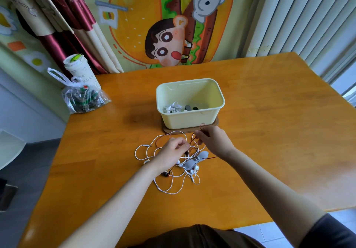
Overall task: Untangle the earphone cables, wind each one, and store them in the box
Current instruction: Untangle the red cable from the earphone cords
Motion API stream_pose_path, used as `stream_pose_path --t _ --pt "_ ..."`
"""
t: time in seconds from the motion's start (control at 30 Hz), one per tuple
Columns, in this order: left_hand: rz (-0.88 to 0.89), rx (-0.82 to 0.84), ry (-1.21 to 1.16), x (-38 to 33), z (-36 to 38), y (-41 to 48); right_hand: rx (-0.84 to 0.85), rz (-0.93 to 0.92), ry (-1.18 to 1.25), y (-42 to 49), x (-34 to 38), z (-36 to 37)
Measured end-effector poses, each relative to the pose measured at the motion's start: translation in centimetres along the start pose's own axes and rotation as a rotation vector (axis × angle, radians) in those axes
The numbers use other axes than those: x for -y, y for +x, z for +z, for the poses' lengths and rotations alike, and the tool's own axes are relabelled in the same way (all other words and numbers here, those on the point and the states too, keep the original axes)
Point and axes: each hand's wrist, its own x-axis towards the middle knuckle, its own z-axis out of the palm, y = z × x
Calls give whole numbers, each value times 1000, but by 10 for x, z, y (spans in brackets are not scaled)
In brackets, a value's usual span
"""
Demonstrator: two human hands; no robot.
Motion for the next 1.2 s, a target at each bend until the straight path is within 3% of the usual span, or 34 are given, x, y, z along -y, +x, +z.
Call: stream_pose_path --t 0.3,0.6,0.8,0.9,1.07,1.2 --pt "37 -244 133 14 -6 0 -45 -16 -48 0 5 1" --pt "-77 -182 196 13 -3 2 82 -110 9 -3 15 4" --pt "121 -96 -81 -1 1 1 135 -201 87 -4 19 5" --pt "163 -59 -55 -3 2 0 93 -180 120 -1 19 -1" --pt "0 -192 39 24 -14 3 84 -152 92 0 12 -20" --pt "-109 -131 283 36 -20 2 83 -167 43 1 12 -24"
